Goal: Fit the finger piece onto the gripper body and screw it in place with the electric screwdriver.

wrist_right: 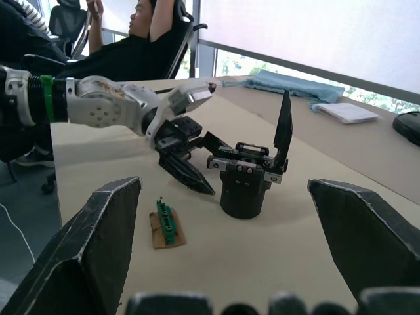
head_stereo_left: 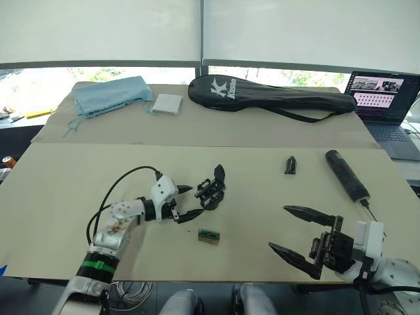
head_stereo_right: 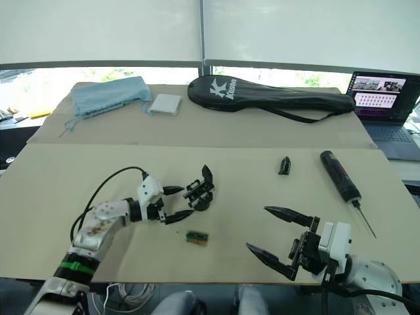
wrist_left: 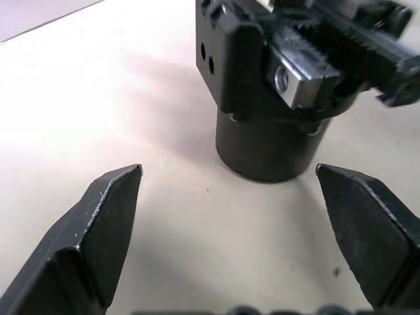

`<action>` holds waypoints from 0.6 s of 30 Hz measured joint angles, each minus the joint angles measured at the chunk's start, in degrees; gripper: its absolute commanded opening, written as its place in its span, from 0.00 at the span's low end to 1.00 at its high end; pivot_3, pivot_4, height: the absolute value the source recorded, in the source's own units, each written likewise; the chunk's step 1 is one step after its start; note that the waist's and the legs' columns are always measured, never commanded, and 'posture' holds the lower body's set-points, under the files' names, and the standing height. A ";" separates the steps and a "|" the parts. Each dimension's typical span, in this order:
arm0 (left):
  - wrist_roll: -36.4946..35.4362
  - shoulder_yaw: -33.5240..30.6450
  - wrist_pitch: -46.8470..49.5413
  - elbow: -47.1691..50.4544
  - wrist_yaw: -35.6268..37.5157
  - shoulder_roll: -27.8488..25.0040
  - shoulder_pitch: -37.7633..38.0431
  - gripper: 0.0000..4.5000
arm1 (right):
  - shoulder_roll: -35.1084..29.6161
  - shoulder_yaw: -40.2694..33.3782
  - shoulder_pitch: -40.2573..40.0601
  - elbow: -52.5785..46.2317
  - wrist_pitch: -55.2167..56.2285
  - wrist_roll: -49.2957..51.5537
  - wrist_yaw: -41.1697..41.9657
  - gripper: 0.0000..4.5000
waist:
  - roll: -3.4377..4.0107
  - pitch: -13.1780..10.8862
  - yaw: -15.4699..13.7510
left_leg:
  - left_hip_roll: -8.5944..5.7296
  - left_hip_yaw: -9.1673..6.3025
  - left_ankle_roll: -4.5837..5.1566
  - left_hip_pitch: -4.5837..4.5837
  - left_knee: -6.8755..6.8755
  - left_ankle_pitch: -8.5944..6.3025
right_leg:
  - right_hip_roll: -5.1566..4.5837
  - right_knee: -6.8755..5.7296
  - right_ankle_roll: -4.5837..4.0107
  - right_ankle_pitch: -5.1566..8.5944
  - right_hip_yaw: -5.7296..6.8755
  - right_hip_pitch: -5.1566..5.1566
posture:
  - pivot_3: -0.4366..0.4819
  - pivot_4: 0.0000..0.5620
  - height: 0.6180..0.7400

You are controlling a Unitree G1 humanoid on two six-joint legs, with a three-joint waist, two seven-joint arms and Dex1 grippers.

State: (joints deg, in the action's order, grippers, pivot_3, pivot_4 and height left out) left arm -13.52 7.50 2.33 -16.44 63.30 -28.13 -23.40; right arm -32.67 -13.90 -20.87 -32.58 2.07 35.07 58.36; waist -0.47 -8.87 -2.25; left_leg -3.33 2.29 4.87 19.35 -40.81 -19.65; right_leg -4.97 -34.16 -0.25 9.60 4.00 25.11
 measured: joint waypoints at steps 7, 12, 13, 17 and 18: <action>0.22 2.43 -10.12 -18.27 15.72 3.52 -10.97 0.99 | 0.00 -0.03 -0.04 -0.27 -0.03 -0.01 -0.94 1.00 | -0.01 0.00 -0.03 | -0.06 0.00 -0.01 0.00 -0.09 0.01 | 0.00 0.01 0.01 -0.01 0.08 -0.08 | 0.48 0.27 1.00; 2.50 2.80 -15.94 -28.69 17.71 7.41 -16.25 0.99 | 0.01 -0.38 -2.34 -1.24 -0.03 -0.01 -1.77 1.00 | -0.01 -0.01 0.24 | -0.03 0.01 -0.02 0.00 -0.09 0.02 | 0.03 0.00 0.01 -0.01 0.05 -0.08 | 0.48 0.27 1.00; 3.07 2.84 -17.07 -30.85 17.72 8.58 -17.10 0.99 | 0.02 -0.38 -3.20 -1.78 -0.03 -0.02 -2.21 1.00 | -0.02 -0.01 0.18 | -0.03 0.01 -0.02 0.00 -0.11 0.02 | 0.03 0.00 0.02 -0.01 0.04 -0.08 | 0.48 0.27 1.00; 4.79 3.04 -20.45 -35.21 18.47 9.92 -18.76 0.99 | 0.04 -0.44 -4.81 -3.37 -0.03 -0.02 -3.29 1.00 | -0.03 0.00 0.19 | -0.02 0.02 -0.02 -0.01 -0.13 0.01 | 0.01 0.00 0.03 -0.01 0.00 -0.09 | 0.48 0.27 1.00; 5.09 2.95 -21.22 -36.20 18.47 10.05 -19.18 0.99 | 0.05 -0.46 -4.96 -3.49 -0.03 -0.02 -3.58 1.00 | -0.02 0.00 0.20 | -0.02 0.02 -0.01 -0.01 -0.13 0.01 | 0.00 0.00 0.04 -0.02 -0.01 -0.09 | 0.48 0.27 1.00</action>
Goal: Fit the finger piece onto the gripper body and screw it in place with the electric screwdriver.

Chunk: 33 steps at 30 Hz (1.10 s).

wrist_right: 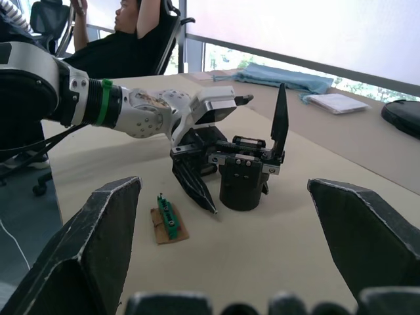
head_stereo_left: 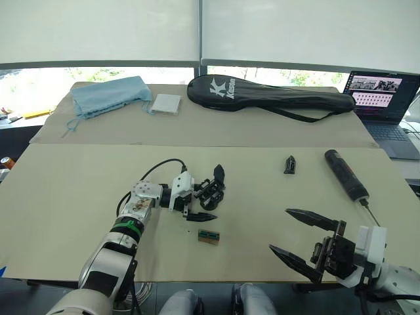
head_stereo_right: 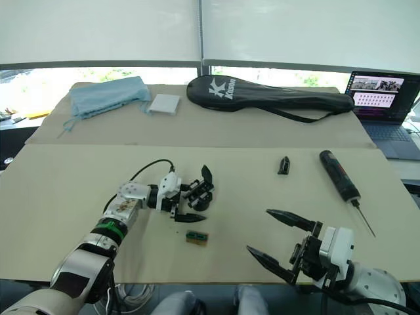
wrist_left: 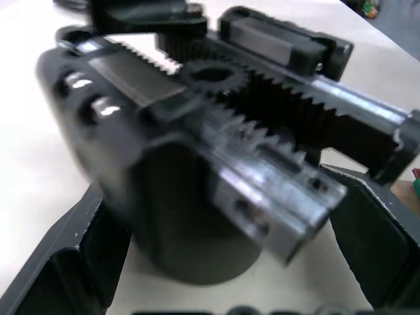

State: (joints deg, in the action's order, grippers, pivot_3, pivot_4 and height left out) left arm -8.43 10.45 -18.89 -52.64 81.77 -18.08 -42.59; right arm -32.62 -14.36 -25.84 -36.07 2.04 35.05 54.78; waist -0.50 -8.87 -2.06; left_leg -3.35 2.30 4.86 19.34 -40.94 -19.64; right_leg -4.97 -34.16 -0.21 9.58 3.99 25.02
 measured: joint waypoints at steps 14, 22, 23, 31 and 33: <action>-2.10 -3.22 2.46 8.58 0.16 -1.04 6.29 0.52 | -0.26 -0.29 -0.21 -0.58 0.00 0.02 -1.05 1.00 | 0.00 0.00 0.71 | 0.06 0.00 0.04 0.05 0.04 -0.02 | 0.00 -0.01 0.00 0.00 -0.05 0.10 | 0.48 0.27 1.00; -2.54 -5.38 27.12 44.32 -21.74 -2.03 22.43 0.52 | -0.12 0.07 0.29 -0.12 0.04 0.01 -0.15 1.00 | -0.02 -0.02 0.02 | 0.06 -0.01 0.08 0.16 0.02 -0.05 | -0.03 0.03 0.02 -0.02 -0.08 0.14 | 0.48 0.27 1.00; -2.67 -5.45 29.51 47.41 -24.12 -1.49 23.79 0.52 | -0.06 0.11 0.42 0.09 0.04 0.01 0.01 1.00 | -0.02 -0.02 -0.12 | 0.06 -0.01 0.08 0.15 0.02 -0.05 | -0.03 0.03 0.02 -0.01 -0.08 0.14 | 0.48 0.27 1.00; 0.37 -1.69 29.77 53.27 -34.20 2.07 31.16 0.52 | 0.24 0.92 2.77 2.72 0.73 -0.01 2.13 1.00 | -0.01 -0.02 -0.28 | 0.04 -0.01 0.08 0.12 0.04 -0.05 | -0.01 0.01 0.02 -0.02 -0.08 0.13 | 0.48 0.27 1.00; 0.59 -1.62 28.55 52.39 -35.30 2.35 31.09 0.52 | 0.23 0.91 2.92 3.24 0.78 -0.01 2.61 1.00 | 0.00 -0.02 -0.26 | 0.04 -0.01 0.08 0.10 0.05 -0.05 | -0.01 0.00 0.02 -0.01 -0.08 0.13 | 0.48 0.27 1.00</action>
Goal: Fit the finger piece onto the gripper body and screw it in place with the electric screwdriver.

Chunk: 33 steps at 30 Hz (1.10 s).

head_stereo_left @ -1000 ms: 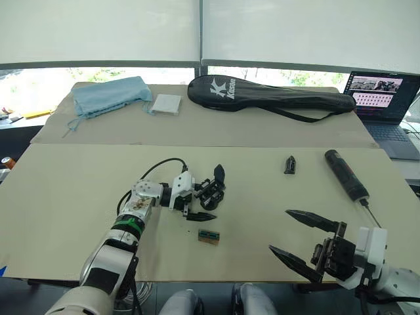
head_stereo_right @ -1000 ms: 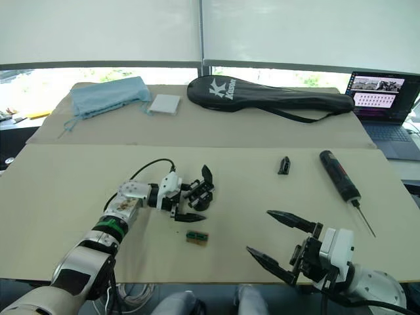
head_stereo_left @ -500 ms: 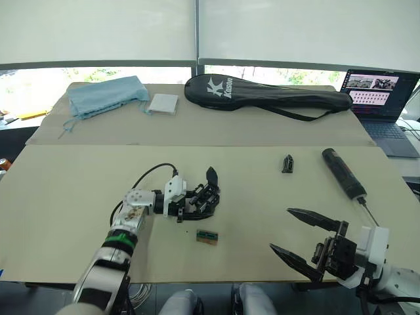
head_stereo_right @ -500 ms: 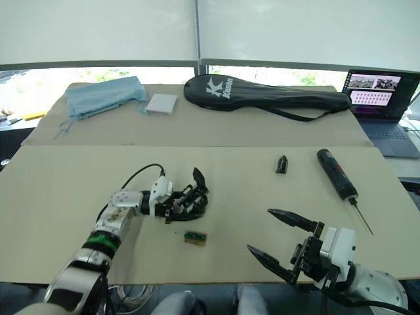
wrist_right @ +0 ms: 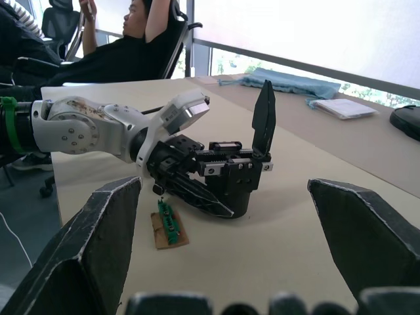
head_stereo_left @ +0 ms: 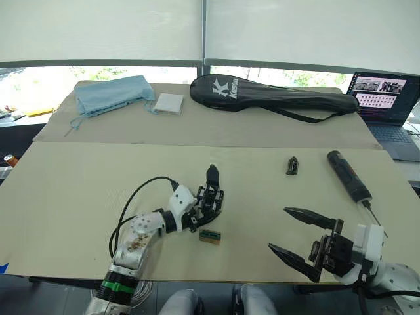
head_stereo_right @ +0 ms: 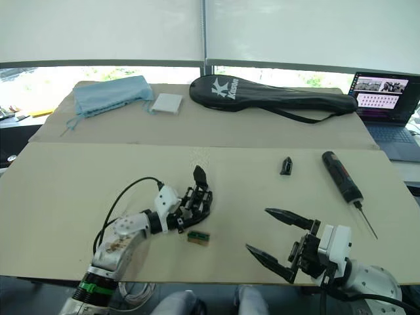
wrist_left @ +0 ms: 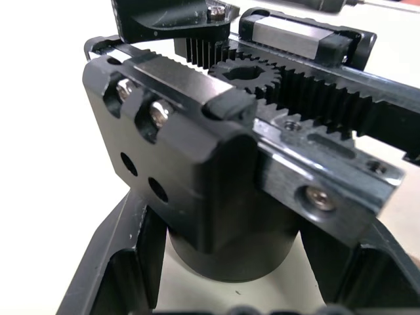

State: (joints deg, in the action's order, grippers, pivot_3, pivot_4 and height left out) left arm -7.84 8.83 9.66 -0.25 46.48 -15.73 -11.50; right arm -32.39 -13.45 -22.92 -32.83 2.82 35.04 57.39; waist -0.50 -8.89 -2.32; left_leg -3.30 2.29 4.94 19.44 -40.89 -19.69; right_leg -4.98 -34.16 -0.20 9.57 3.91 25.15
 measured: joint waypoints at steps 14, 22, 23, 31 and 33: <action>0.83 1.00 -5.78 -6.26 0.91 -0.92 -3.44 0.52 | 0.13 0.00 0.90 0.82 0.44 -0.19 0.48 1.00 | 0.11 0.07 -0.09 | 0.00 0.00 0.00 -0.10 -0.01 0.00 | -0.02 -0.01 0.00 0.00 -0.01 -0.10 | 0.48 0.27 1.00; 0.68 1.15 -5.36 -8.86 2.46 -1.36 -5.57 0.52 | 0.13 -0.06 -0.17 0.82 0.47 -0.21 0.04 1.00 | 0.28 0.18 -0.08 | 0.00 0.00 0.01 -0.13 -0.02 0.00 | -0.04 -0.03 0.00 -0.01 -0.01 -0.13 | 0.48 0.27 1.00; 0.42 1.14 -4.80 -8.94 2.65 -1.45 -5.78 0.63 | 0.13 -0.13 -0.25 0.82 0.48 -0.20 0.03 1.00 | 0.28 0.18 -0.08 | 0.00 0.00 0.01 -0.13 -0.02 0.00 | -0.04 -0.03 0.00 -0.01 -0.01 -0.14 | 0.48 0.27 1.00; -0.96 1.09 -3.31 -7.74 3.43 -3.12 -5.28 1.00 | 0.13 -0.58 -0.43 0.79 0.49 -0.20 -0.12 1.00 | 0.32 0.20 0.27 | 0.01 0.00 0.00 -0.14 0.02 0.00 | -0.03 -0.04 -0.01 -0.01 -0.02 -0.11 | 0.48 0.27 1.00; -1.65 0.71 -3.33 -6.64 3.91 -4.31 -4.08 1.00 | 0.11 -0.72 -0.63 0.77 0.44 -0.04 -0.24 1.00 | 0.33 0.21 0.44 | 0.02 0.00 0.00 -0.15 0.04 0.00 | -0.03 -0.05 -0.02 -0.01 -0.02 -0.10 | 0.48 0.27 1.00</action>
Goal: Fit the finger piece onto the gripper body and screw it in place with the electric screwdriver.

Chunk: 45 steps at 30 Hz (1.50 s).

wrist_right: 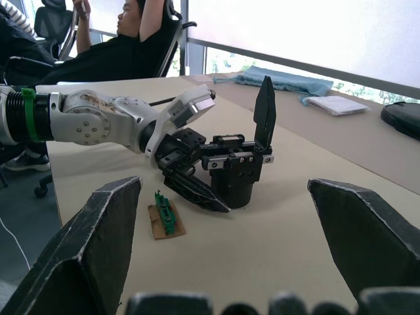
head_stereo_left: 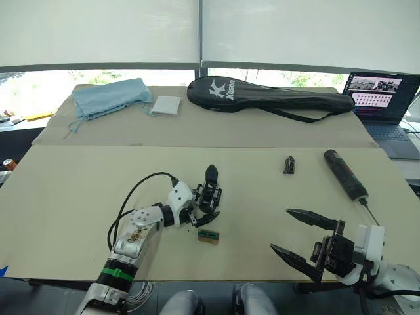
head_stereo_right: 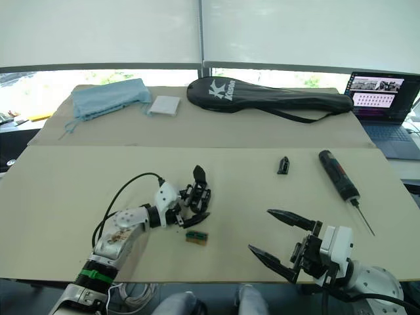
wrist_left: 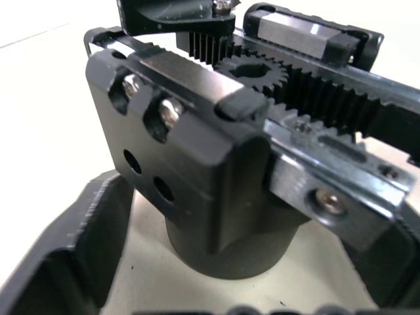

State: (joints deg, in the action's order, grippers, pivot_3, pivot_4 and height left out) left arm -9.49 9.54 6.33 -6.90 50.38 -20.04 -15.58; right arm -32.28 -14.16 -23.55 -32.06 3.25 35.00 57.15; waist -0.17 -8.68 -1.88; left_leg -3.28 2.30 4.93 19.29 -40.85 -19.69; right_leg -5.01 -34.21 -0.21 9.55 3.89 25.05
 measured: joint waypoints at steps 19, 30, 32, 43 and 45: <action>-22.57 -19.25 1.30 -1.55 22.71 -19.55 1.15 1.00 | 2.12 -10.99 -12.54 -1.12 -10.77 -6.81 -17.38 1.00 | 0.00 -0.03 -0.32 | -0.13 0.00 -0.50 0.02 0.04 -0.27 | -0.06 0.07 0.09 -0.04 0.04 0.02 | 0.48 0.27 1.00; -30.45 -19.73 14.92 11.01 19.67 -20.86 -7.71 1.00 | -11.84 -6.70 28.88 -0.50 -55.14 5.63 -37.67 1.00 | -0.03 -0.08 1.61 | 0.08 -0.03 -0.93 0.02 0.11 0.00 | 0.27 0.04 -0.24 -0.06 0.02 0.06 | 0.48 0.27 1.00; -30.78 -19.29 16.10 11.40 19.38 -20.73 -8.82 1.00 | -14.09 -1.85 37.98 4.55 -65.04 6.07 -39.52 1.00 | -0.02 -0.12 1.44 | 0.10 -0.02 -0.47 0.12 0.09 0.27 | 0.27 0.04 -0.29 -0.03 0.02 0.11 | 0.48 0.27 1.00; -31.09 -18.53 17.99 14.77 17.66 -19.62 -8.27 1.00 | -3.66 10.43 75.44 43.26 -84.64 -4.53 -46.47 1.00 | -0.02 -0.16 1.71 | 0.02 -0.04 -0.38 0.59 0.03 0.32 | 0.29 0.10 -0.24 -0.08 0.20 0.44 | 0.48 0.27 1.00; -31.13 -18.72 18.24 15.19 17.22 -19.52 -7.91 1.00 | -2.07 12.16 80.06 53.18 -81.33 -8.27 -46.58 1.00 | -0.01 -0.17 1.86 | -0.01 -0.02 -0.39 0.59 0.03 0.32 | 0.36 0.10 -0.24 -0.08 0.24 0.43 | 0.48 0.27 1.00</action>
State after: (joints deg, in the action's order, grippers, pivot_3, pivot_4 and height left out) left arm -40.62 -9.18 24.57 8.29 67.60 -39.55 -23.49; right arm -34.35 -2.00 56.50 21.12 -78.08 26.73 10.57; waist -0.18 -8.85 -0.02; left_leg -3.29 2.28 4.54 19.88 -40.82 -19.37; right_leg -4.65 -34.11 -0.45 9.47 4.14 25.48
